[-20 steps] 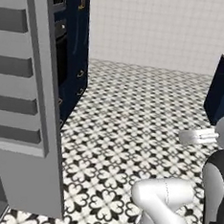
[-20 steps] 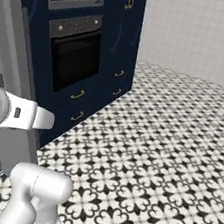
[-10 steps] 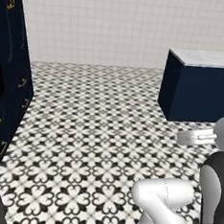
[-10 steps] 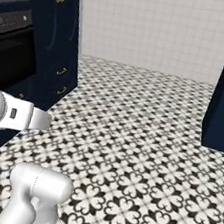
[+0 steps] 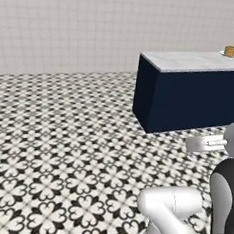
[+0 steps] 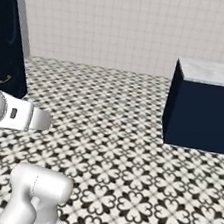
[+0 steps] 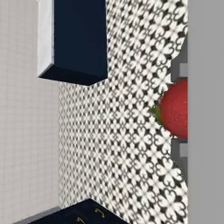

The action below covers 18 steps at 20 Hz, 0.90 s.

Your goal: Take the strawberry from the fridge and place it on top of the pancake, located on the dining counter.

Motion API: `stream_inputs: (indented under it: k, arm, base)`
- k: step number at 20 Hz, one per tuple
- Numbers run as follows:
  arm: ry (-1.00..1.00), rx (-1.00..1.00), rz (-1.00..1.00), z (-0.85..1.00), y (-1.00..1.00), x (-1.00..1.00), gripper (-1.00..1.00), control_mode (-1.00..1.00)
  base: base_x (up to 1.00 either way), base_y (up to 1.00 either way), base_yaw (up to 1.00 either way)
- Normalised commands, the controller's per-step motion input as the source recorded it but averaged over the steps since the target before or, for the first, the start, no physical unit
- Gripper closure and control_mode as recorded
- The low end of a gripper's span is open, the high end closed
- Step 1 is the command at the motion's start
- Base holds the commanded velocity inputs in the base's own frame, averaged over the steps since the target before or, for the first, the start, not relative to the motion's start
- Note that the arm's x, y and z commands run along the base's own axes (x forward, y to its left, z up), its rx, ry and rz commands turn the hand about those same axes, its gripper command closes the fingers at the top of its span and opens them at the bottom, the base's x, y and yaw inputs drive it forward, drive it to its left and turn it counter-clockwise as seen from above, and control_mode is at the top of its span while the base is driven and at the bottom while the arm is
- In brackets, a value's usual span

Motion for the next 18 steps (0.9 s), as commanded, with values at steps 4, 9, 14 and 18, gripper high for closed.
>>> stream_inputs:
  k: [4, 9, 14, 18]
  arm:
    - [0.0, 0.0, 0.0, 0.0, 0.0, 0.0, 1.0, 1.0]
    - [0.0, 0.0, 0.0, 0.0, 0.0, 0.0, 1.0, 1.0]
    - [0.0, 0.0, 0.0, 0.0, 0.0, 0.0, 1.0, 1.0]
    - [0.0, 0.0, 0.0, 0.0, 0.0, 0.0, 1.0, 1.0]
  base:
    - [1.0, 0.0, -0.16]
    - [1.0, 0.01, -0.09]
    - [1.0, 0.18, -0.08]
    - [1.0, 0.27, -0.11]
